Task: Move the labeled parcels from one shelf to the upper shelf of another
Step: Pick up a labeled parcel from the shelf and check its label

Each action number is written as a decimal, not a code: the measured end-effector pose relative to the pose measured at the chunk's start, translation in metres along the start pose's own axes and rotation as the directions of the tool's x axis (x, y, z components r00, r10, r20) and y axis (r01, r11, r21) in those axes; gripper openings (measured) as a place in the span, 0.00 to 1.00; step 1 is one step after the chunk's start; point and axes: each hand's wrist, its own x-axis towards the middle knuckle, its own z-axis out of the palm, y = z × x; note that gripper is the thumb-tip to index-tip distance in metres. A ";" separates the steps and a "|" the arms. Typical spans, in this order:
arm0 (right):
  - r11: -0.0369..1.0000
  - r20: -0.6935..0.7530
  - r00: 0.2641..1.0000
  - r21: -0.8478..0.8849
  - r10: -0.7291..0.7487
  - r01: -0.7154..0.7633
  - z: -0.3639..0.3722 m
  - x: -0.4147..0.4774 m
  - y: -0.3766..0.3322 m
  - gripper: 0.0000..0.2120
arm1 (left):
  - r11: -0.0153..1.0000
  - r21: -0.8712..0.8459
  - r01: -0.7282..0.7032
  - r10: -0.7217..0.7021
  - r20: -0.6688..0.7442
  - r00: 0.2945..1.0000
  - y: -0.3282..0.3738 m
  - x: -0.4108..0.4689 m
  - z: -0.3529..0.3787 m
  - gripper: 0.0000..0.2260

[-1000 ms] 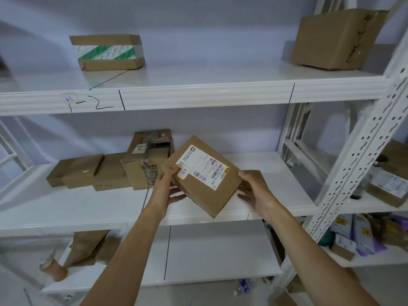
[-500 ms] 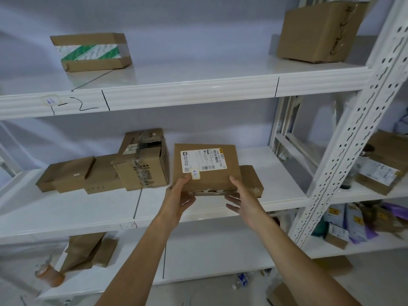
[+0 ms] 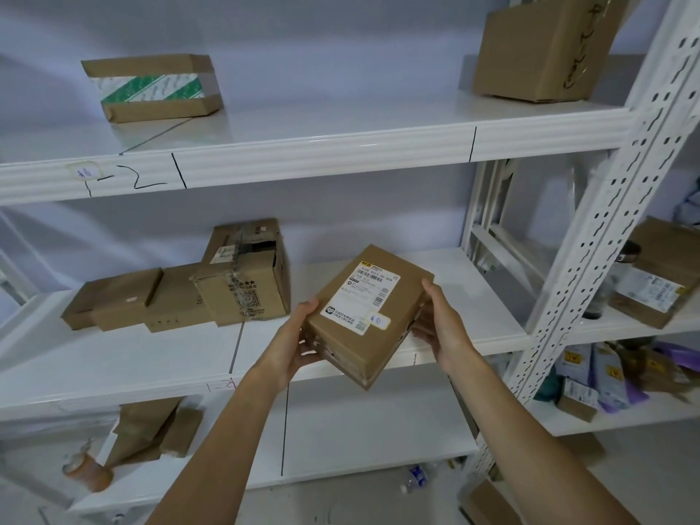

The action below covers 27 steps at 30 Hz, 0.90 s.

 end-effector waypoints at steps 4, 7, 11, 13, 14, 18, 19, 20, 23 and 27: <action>0.998 0.050 0.999 -0.063 0.006 -0.003 0.009 -0.008 -0.004 0.40 | 0.995 -0.099 -0.022 0.015 -0.067 0.998 -0.002 -0.003 0.004 0.21; 0.991 0.095 0.995 -0.133 0.039 -0.027 0.018 -0.016 -0.008 0.33 | 0.990 -0.132 -0.051 0.042 -0.073 0.996 -0.001 -0.009 0.013 0.15; 0.964 0.244 0.967 -0.265 0.071 -0.004 0.026 -0.027 -0.008 0.21 | 0.995 -0.082 -0.050 0.045 -0.066 0.997 -0.004 -0.013 0.023 0.10; 0.955 0.263 0.963 -0.294 0.057 0.024 0.029 -0.031 -0.009 0.17 | 0.999 -0.036 -0.034 0.031 -0.057 0.998 -0.005 -0.012 0.024 0.10; 0.954 0.261 0.964 -0.297 0.049 0.032 0.029 -0.032 -0.009 0.17 | 1.000 -0.012 -0.023 0.022 -0.054 0.998 -0.005 -0.012 0.024 0.10; 0.948 0.259 0.966 -0.303 -0.016 0.097 0.026 -0.029 -0.010 0.25 | 0.997 0.076 -0.025 0.026 -0.012 1.000 -0.003 -0.011 0.021 0.09; 0.946 0.258 0.966 -0.304 -0.030 0.111 0.026 -0.029 -0.011 0.24 | 0.995 0.093 -0.033 0.034 -0.003 0.999 -0.002 -0.011 0.021 0.09; 0.944 0.256 0.966 -0.306 -0.039 0.120 0.026 -0.029 -0.013 0.22 | 0.994 0.106 -0.041 0.041 0.004 0.999 -0.001 -0.010 0.020 0.08; 0.944 0.256 0.966 -0.305 -0.045 0.125 0.028 -0.032 -0.016 0.16 | 0.990 0.122 -0.071 0.069 0.024 0.997 0.000 -0.007 0.017 0.10; 0.950 0.285 0.956 -0.272 -0.072 0.153 0.029 -0.032 -0.015 0.17 | 0.978 0.158 -0.137 0.130 0.052 0.990 0.001 -0.004 0.014 0.20</action>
